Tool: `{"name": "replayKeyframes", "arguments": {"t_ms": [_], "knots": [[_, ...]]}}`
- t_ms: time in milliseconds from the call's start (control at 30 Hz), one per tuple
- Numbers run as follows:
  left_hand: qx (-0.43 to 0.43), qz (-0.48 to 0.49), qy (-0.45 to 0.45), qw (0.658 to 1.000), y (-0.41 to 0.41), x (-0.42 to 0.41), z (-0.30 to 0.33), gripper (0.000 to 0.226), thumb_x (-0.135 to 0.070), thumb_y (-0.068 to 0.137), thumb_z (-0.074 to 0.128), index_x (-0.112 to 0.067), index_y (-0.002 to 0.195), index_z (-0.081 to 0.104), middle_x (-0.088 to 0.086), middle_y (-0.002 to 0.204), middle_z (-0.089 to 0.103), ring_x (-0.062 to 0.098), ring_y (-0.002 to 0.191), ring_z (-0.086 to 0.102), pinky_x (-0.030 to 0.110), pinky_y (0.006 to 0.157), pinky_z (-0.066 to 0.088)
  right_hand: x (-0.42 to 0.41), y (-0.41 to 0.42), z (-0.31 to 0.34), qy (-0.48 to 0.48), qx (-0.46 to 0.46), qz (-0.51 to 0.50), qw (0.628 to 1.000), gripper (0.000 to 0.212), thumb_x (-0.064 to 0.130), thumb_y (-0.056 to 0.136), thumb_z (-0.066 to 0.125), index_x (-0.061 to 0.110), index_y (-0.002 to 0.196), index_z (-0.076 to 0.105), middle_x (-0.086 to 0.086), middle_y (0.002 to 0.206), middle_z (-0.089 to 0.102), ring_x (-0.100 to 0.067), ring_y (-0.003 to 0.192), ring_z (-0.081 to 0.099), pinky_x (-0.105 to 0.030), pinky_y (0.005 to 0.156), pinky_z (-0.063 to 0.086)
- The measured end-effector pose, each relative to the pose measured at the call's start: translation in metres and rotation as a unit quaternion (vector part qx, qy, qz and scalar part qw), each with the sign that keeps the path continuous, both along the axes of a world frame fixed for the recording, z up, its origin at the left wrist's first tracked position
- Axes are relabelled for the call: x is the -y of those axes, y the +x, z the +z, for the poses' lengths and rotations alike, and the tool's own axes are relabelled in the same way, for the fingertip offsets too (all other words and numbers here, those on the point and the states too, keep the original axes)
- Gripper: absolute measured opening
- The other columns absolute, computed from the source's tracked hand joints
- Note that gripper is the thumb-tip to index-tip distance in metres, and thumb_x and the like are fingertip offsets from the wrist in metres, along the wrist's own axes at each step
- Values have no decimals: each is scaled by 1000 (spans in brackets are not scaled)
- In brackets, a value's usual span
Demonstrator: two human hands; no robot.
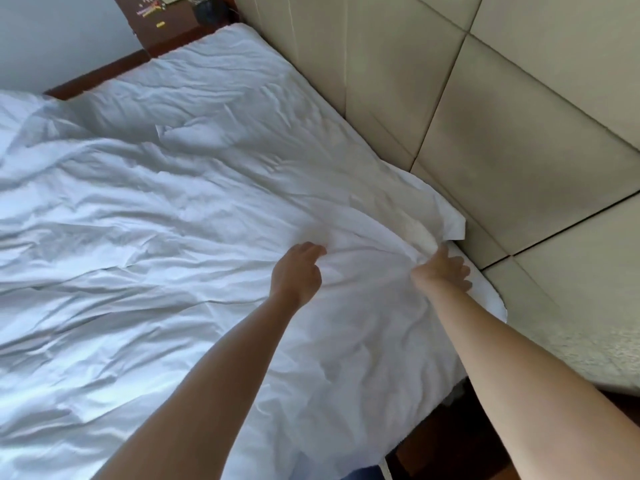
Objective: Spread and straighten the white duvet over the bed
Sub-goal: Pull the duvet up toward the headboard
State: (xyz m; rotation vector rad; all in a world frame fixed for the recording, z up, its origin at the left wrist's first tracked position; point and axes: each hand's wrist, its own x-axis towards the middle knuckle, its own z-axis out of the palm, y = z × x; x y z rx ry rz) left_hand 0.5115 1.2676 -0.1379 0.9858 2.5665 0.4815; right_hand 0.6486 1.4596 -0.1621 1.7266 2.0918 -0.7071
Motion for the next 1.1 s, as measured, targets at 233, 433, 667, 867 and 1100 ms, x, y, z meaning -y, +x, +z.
{"name": "replayKeyframes", "arguments": {"t_ms": [233,433,667,867,1100], "knots": [[-48,-15,-130,990,-12,72,11,55,-30,95,47,-23,147,30,2,156,20,23,140,25,37,110,31,81,-31,25,-14,-83,139,987,100,57,80,62,30,152,-3,-9,159,-4,-28,147,-4,-44,119,6],[-58,16,-143,988,-19,161,35,56,-34,97,44,-21,148,26,6,157,19,24,143,19,40,113,25,167,-39,61,-37,-103,193,975,99,61,83,57,30,152,-7,-8,160,-8,-27,147,-7,-45,118,4],[-53,2,-96,994,-2,294,54,59,-36,97,44,-23,150,23,5,157,20,24,143,21,40,114,26,311,-15,91,-7,-88,210,974,95,62,84,54,31,152,-5,-6,160,-2,-27,147,-2,-47,117,5],[-50,0,-94,994,22,377,72,58,-36,97,43,-22,150,23,5,156,23,25,142,23,41,114,26,404,3,120,3,-90,238,967,91,62,85,53,30,153,1,-6,160,4,-27,147,4,-46,117,8],[-28,52,-77,995,69,456,88,57,-33,97,45,-23,149,26,2,155,27,23,141,27,38,112,28,469,16,123,-81,-137,281,946,84,49,86,59,23,152,14,-9,153,28,-29,140,29,-42,111,31]]}}
